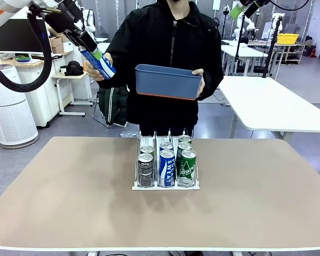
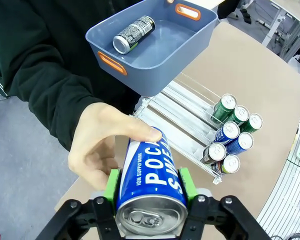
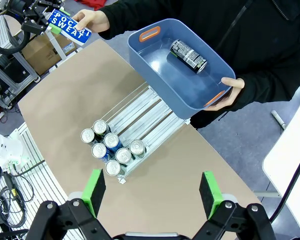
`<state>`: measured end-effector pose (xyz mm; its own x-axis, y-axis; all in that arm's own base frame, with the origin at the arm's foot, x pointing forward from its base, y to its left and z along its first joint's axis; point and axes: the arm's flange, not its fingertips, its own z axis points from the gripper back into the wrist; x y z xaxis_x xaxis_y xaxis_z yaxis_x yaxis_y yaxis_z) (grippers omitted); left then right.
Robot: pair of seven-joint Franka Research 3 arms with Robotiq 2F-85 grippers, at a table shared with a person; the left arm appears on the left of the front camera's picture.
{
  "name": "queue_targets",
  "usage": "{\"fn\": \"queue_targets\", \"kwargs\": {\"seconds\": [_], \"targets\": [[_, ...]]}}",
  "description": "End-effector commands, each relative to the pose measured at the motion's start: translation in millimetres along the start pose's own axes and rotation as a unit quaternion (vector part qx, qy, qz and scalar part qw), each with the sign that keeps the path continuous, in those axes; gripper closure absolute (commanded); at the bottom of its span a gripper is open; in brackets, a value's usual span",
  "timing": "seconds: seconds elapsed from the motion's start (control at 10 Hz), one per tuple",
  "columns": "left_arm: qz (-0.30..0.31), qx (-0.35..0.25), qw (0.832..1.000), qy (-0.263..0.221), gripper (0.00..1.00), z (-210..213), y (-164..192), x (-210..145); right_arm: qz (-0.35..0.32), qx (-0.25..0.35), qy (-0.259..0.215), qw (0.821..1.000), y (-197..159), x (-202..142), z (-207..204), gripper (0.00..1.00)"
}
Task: Fill the beverage cans into the dispenser.
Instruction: Place the picked Ionic drink in the line of the Automatic Can Dispenser with the same cans.
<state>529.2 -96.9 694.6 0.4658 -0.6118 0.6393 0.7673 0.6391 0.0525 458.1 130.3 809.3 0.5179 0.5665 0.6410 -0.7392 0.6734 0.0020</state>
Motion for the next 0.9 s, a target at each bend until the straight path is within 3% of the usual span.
{"fn": "queue_targets", "kwargs": {"seconds": [0.0,0.8], "targets": [[0.000,-0.002,1.000,-0.002,1.00,0.0,2.6,-3.4,0.000,0.000,0.001,1.000,0.4,-0.4,0.9,0.00],[0.000,-0.002,1.000,-0.002,1.00,0.0,2.6,-3.4,0.000,0.000,0.001,1.000,0.4,-0.4,0.9,0.00]]}}
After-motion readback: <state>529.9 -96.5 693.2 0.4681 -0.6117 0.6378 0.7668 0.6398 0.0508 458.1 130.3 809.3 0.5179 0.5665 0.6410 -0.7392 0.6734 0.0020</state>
